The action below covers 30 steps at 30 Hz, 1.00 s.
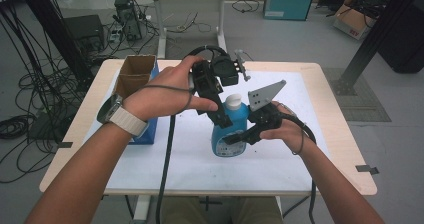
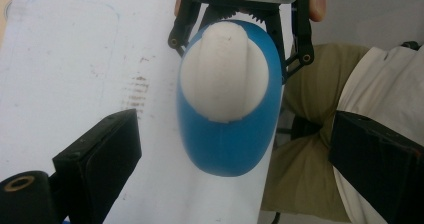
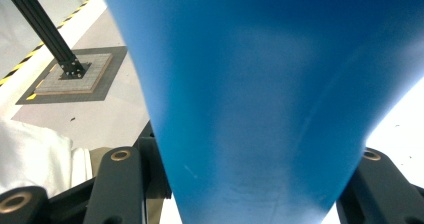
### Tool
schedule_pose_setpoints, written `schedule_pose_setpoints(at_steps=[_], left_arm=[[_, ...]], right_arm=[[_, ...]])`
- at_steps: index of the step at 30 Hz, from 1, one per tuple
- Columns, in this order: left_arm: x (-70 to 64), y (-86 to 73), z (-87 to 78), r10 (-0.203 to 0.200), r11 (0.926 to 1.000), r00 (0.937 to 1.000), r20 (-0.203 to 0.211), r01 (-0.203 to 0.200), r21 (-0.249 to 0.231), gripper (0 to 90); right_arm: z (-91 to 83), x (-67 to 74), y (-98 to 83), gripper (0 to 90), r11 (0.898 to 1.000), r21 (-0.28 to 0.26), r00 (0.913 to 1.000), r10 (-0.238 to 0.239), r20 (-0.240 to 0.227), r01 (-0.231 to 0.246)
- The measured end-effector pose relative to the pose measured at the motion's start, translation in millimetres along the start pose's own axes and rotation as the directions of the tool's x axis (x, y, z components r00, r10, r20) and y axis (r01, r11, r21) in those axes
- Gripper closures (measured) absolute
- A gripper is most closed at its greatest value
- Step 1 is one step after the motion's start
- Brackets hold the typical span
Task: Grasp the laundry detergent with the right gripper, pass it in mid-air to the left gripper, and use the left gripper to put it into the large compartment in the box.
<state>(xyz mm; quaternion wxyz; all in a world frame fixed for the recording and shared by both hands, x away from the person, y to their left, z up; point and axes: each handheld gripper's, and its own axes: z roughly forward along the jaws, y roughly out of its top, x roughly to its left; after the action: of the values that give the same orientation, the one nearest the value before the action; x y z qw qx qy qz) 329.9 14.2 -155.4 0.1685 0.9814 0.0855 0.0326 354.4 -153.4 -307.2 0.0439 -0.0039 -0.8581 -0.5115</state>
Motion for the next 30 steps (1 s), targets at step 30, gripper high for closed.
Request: schedule_pose_setpoints(at_steps=[30], left_arm=[[1.3, -1.7, 0.4, -0.011, 0.9999, 0.9999, 0.005, 0.011, 0.004, 7.2]], right_arm=[[0.9, -1.2, -0.5, 43.9, 1.0, 0.005, 1.0, 0.003, -0.004, -0.003]])
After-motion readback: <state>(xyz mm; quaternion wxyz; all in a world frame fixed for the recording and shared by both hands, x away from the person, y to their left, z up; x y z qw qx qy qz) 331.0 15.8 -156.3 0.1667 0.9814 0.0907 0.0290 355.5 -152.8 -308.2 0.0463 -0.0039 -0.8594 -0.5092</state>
